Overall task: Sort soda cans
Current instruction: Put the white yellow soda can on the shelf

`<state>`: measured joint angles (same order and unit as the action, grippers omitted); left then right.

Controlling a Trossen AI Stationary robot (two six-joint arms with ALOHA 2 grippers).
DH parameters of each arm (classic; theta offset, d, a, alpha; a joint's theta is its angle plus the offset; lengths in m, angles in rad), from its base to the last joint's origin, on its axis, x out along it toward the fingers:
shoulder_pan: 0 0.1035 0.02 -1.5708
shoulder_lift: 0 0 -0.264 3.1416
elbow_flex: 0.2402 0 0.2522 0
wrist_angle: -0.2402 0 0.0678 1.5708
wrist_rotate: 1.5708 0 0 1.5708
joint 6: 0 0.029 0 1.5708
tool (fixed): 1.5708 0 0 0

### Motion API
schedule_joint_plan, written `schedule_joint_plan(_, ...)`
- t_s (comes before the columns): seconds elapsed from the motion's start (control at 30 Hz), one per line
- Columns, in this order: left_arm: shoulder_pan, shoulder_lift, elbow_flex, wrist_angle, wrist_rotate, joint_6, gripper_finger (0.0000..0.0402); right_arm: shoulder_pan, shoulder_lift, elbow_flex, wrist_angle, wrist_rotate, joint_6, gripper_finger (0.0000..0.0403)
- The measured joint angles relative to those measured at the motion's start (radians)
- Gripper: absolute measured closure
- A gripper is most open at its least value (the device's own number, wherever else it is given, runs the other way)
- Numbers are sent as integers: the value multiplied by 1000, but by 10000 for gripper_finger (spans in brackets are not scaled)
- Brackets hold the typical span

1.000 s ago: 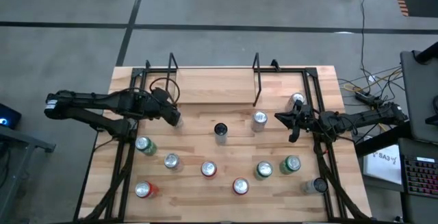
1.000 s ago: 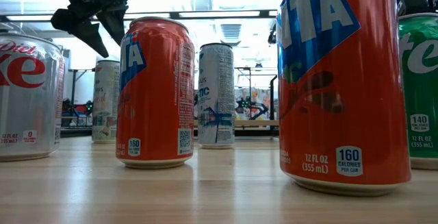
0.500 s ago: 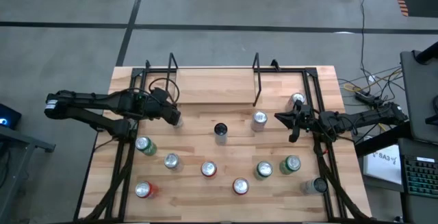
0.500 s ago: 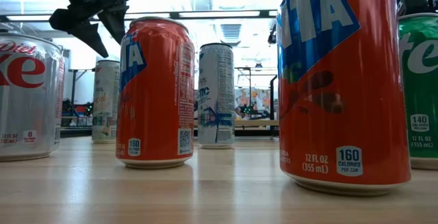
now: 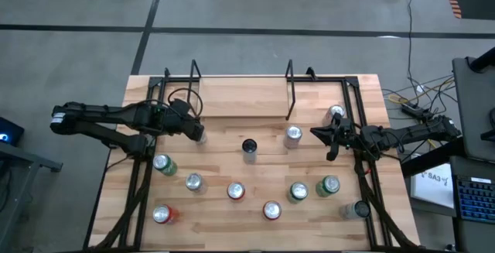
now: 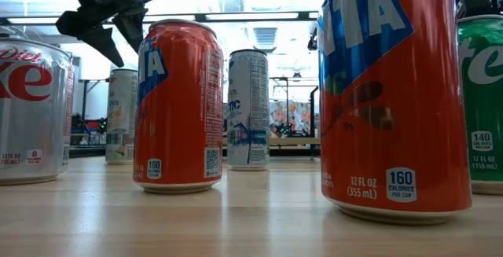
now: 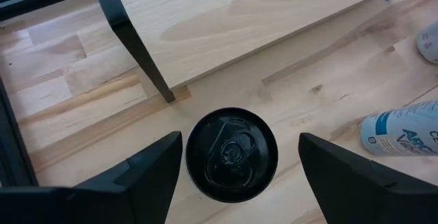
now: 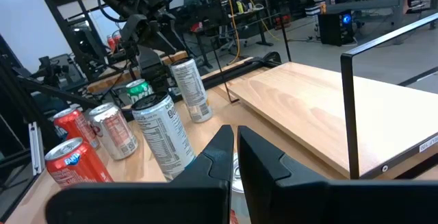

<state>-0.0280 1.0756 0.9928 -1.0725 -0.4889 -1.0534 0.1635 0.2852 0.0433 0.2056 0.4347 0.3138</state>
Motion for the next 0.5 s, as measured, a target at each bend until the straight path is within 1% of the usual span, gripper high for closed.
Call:
schedule_joint_plan(0.3,-1,7,-1,0,-2,0,123,0,0,0,0,0,0,390)
schedule_joint_plan(0.5,-1,56,-1,-1,0,1,123,0,0,0,-1,-1,0,390)
